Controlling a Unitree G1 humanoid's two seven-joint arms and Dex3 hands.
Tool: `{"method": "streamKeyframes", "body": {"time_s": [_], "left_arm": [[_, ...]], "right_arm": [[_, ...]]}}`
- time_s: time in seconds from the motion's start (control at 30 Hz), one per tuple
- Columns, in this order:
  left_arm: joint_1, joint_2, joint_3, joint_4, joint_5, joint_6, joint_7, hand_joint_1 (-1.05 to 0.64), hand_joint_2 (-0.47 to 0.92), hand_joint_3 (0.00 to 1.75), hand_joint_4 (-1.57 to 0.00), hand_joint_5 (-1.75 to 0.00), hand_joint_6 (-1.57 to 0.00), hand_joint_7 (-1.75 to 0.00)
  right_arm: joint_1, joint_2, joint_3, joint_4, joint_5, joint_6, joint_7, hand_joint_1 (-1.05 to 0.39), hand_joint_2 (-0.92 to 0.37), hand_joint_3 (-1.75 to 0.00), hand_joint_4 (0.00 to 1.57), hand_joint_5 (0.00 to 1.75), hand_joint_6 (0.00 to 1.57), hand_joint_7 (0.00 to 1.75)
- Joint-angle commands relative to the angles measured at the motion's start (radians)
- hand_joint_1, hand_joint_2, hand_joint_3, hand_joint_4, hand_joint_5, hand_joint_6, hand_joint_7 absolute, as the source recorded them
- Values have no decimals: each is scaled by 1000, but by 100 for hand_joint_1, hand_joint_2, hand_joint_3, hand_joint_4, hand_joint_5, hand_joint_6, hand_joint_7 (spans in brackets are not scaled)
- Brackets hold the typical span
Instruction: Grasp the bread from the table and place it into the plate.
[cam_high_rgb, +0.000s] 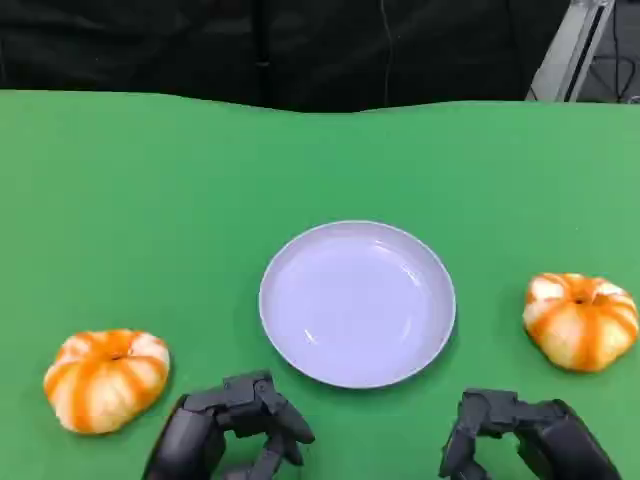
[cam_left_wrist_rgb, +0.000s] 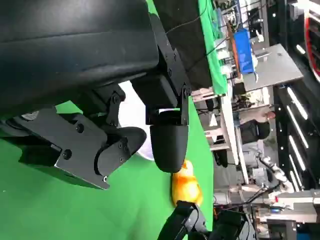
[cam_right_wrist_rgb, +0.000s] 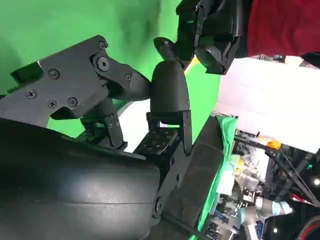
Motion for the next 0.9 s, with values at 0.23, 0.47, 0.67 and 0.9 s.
{"method": "streamKeyframes", "body": {"time_s": [0.23, 0.47, 0.67, 0.9], "left_arm": [[0, 14, 4, -10, -6, 3, 6, -4, 58, 102, -89, -139, -91, -119], [3, 14, 5, -17, -1, 11, 12, -4, 58, 103, -89, -138, -92, -118], [23, 12, 6, -72, -35, 44, 2, -15, 79, 47, -93, -89, -115, -34], [34, 15, 1, -109, -72, 59, -22, -21, 84, 27, -100, -49, -117, -3]], "right_arm": [[-4, -10, -7, 2, 15, -5, 0, -22, -65, -88, 79, 155, 78, 133], [-5, -9, -7, 7, 16, -9, 0, -22, -65, -89, 79, 156, 78, 132], [-11, -5, -7, 20, 14, -17, -2, -23, -63, -90, 79, 157, 78, 133], [-12, -8, -6, 23, 9, -21, -1, -23, -63, -92, 79, 157, 78, 134]]}}
